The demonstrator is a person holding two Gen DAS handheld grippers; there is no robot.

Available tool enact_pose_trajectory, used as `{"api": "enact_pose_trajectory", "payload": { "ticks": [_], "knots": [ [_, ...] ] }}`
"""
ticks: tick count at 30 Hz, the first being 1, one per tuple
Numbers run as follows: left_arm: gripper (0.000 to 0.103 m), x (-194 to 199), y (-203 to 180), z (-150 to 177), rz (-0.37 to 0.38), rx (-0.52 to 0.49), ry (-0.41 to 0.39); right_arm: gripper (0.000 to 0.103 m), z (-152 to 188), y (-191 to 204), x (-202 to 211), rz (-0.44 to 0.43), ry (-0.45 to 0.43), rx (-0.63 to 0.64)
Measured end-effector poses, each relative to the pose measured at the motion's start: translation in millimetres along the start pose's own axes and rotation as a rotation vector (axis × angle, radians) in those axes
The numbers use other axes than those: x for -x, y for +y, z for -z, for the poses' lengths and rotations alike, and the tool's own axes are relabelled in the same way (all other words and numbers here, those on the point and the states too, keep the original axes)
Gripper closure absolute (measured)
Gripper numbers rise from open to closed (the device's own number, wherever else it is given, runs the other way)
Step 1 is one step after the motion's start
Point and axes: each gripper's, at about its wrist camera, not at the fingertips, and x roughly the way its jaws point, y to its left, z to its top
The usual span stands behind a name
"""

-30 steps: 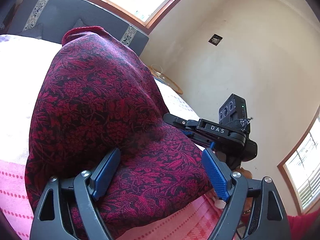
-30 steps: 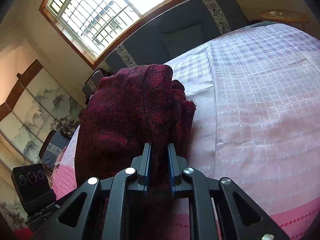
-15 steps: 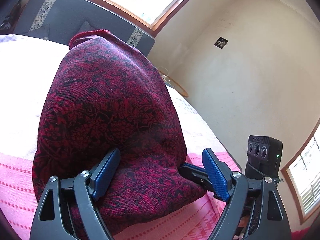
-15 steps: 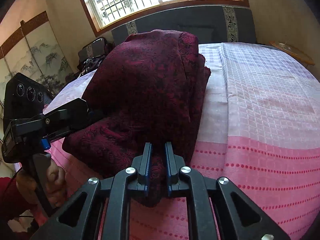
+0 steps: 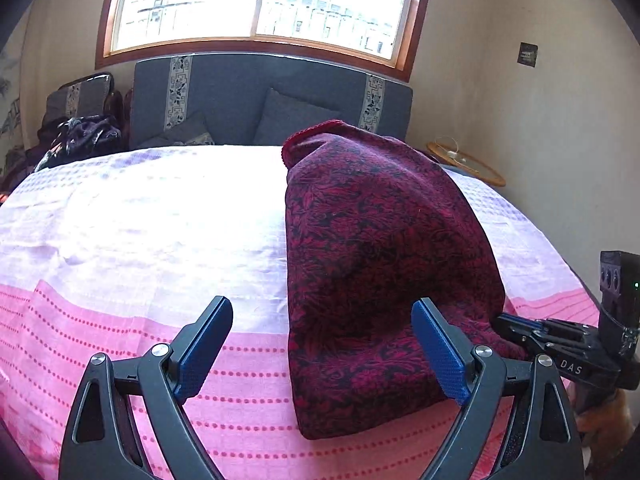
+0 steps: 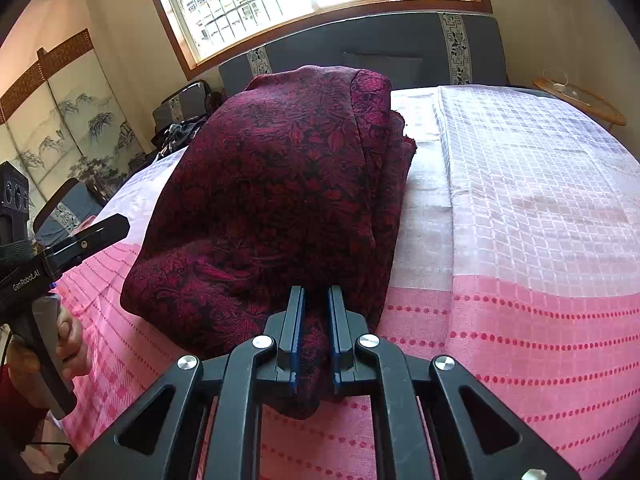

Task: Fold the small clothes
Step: 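Hold the folded sweater's edge with the right tool and straighten it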

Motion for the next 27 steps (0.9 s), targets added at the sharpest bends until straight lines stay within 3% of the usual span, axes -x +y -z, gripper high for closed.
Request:
{"api": "enact_pose_trajectory", "payload": {
  "ticks": [20,24,27],
  "knots": [
    [0.008,3,-2,1,-0.158,-0.071,-0.03,0.093,-1,-8,-2,-0.036,-0.004,-0.027],
    [0.007,-6,-7,-2,-0.156,-0.114,-0.032,0.092,-2,-10,-2,-0.046,-0.004,-0.03],
    [0.007,-15,-6,-7,-0.087,-0.121,-0.021,0.089,-2,-9,-3,-0.048,-0.005,-0.024]
  ]
}}
